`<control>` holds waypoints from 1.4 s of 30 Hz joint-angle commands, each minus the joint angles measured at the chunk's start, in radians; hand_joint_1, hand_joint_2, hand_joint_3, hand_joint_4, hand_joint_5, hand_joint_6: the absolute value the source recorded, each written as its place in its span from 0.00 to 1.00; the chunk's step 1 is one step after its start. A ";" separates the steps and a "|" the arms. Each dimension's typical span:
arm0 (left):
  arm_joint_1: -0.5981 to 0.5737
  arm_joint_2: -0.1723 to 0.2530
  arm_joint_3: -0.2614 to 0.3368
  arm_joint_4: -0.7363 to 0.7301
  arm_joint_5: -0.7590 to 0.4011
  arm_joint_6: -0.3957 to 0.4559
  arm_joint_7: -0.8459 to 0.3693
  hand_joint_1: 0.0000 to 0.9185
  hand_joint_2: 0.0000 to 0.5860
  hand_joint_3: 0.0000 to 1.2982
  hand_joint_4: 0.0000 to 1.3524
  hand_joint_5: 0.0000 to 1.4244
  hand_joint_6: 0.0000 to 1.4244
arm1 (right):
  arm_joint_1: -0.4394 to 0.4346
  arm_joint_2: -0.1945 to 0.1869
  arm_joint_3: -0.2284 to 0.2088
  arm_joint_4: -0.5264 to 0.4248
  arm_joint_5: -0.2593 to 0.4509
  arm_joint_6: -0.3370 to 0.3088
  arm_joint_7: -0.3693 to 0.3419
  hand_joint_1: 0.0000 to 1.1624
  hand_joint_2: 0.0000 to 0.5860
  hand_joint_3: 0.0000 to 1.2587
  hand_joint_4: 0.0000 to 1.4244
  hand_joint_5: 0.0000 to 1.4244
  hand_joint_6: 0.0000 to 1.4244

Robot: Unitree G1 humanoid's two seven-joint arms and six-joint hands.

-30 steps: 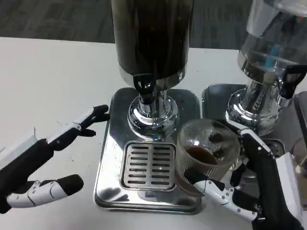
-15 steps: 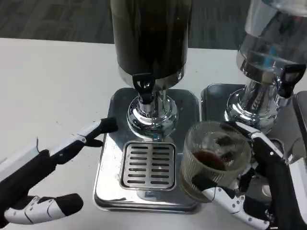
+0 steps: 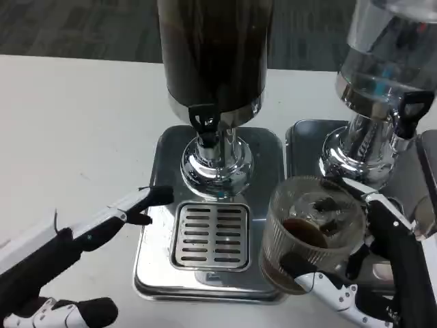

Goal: Grasp the cup under the faucet to collect the drink, then remove the cup.

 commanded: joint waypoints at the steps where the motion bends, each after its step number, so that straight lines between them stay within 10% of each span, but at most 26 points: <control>1: 0.019 0.021 -0.003 -0.028 -0.023 0.014 -0.017 0.00 0.19 0.04 0.00 0.00 0.13 | 0.002 0.009 -0.005 -0.037 0.013 -0.040 -0.001 0.63 0.39 0.40 0.44 0.60 0.81; 42: 0.042 0.004 0.012 -0.045 -0.024 0.025 -0.009 0.00 0.19 0.04 0.00 0.00 0.14 | 0.016 0.020 -0.044 -0.057 0.027 -0.052 0.027 0.63 0.39 0.42 0.45 0.62 0.83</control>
